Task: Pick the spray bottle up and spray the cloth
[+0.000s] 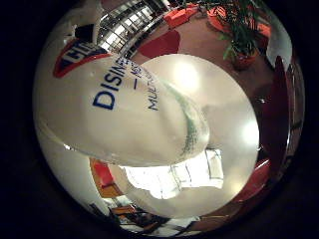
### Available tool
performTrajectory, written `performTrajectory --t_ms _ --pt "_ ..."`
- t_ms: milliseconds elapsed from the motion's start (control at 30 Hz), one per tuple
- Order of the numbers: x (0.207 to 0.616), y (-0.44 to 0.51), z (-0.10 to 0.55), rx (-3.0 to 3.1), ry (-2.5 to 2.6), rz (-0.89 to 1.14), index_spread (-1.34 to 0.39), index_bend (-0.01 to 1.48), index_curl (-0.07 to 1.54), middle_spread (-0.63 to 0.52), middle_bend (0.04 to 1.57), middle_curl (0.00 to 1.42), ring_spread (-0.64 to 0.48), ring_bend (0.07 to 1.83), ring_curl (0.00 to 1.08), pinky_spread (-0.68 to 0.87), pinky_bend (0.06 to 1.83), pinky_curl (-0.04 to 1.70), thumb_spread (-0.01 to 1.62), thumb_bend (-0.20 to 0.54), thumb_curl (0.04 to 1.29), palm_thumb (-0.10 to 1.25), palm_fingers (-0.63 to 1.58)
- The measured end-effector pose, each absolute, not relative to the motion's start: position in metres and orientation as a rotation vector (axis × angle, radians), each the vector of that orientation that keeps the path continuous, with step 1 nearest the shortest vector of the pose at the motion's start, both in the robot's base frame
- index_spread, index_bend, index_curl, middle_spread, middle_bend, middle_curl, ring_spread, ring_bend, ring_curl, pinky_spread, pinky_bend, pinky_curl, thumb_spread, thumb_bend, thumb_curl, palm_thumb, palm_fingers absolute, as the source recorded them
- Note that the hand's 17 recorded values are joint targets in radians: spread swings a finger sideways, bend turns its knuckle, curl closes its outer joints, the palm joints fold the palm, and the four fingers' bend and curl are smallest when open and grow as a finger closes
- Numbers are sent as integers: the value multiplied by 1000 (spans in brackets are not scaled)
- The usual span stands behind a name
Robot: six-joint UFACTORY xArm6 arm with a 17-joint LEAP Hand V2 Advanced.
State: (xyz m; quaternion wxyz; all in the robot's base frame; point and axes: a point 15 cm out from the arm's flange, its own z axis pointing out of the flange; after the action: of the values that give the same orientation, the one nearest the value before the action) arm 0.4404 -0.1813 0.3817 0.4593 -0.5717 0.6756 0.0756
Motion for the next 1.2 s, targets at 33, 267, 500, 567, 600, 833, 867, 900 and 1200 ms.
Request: performTrajectory --t_ms 33,267,500,567,600,833,867,900,1200 --pt "440 -180 389 -1453 1676 173 -199 1162 727 -72 1378 621 -160 1481 605 -157 1067 1267 865 -15 805 1054 1179" --pt "429 -121 426 -1769 1688 256 -200 1161 724 -72 1381 615 -160 1480 604 -161 1037 1310 834 -17 819 1031 1181" --pt "428 -51 445 -2051 1686 314 -200 1158 723 -72 1379 611 -160 1477 603 -171 1025 1326 815 -19 829 1021 1186" --pt "429 -33 448 -2126 1683 299 -200 1158 722 -72 1379 610 -160 1477 603 -173 1024 1327 811 -17 833 1018 1186" --pt "429 -24 450 -2164 1680 288 -200 1158 722 -72 1379 610 -160 1476 603 -174 1024 1327 810 -17 834 1018 1187" --pt "428 27 437 -2464 1702 189 -200 1155 723 -72 1381 609 -160 1477 603 -179 1019 1329 807 -17 844 1016 1185" --pt "428 31 433 -2512 1708 169 -201 1155 723 -72 1381 609 -160 1477 603 -180 1018 1329 807 -17 845 1016 1185" --pt "428 36 429 -2560 1711 143 -201 1154 724 -72 1381 609 -160 1477 603 -180 1017 1329 807 -17 846 1015 1185" --pt "434 67 402 -2815 1755 -42 -203 1150 727 -72 1381 607 -160 1477 603 -184 1015 1331 803 -17 842 1006 1186"
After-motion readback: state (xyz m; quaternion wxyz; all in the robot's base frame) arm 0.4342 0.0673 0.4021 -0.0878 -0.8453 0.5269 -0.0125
